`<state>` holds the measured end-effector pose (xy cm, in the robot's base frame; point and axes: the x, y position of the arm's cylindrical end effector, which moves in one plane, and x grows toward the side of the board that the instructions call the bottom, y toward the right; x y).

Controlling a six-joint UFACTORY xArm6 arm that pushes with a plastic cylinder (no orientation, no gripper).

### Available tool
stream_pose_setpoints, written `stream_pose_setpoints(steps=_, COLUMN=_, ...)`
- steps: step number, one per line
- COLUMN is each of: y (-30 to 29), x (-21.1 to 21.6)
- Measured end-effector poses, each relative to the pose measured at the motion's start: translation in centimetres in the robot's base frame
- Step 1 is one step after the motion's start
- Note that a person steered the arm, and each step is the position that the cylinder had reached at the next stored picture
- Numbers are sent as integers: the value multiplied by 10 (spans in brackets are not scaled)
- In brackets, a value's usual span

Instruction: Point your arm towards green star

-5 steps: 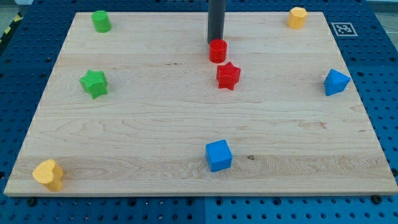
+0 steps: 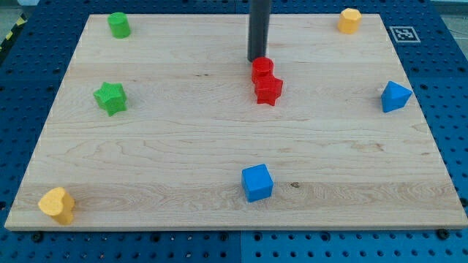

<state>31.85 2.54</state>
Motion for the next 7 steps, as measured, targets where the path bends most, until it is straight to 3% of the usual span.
stream_pose_setpoints(steps=2, y=-13, x=-3)
stream_pose_setpoints(steps=5, y=-110, x=-10)
stream_pose_setpoints(steps=7, y=-111, x=-10)
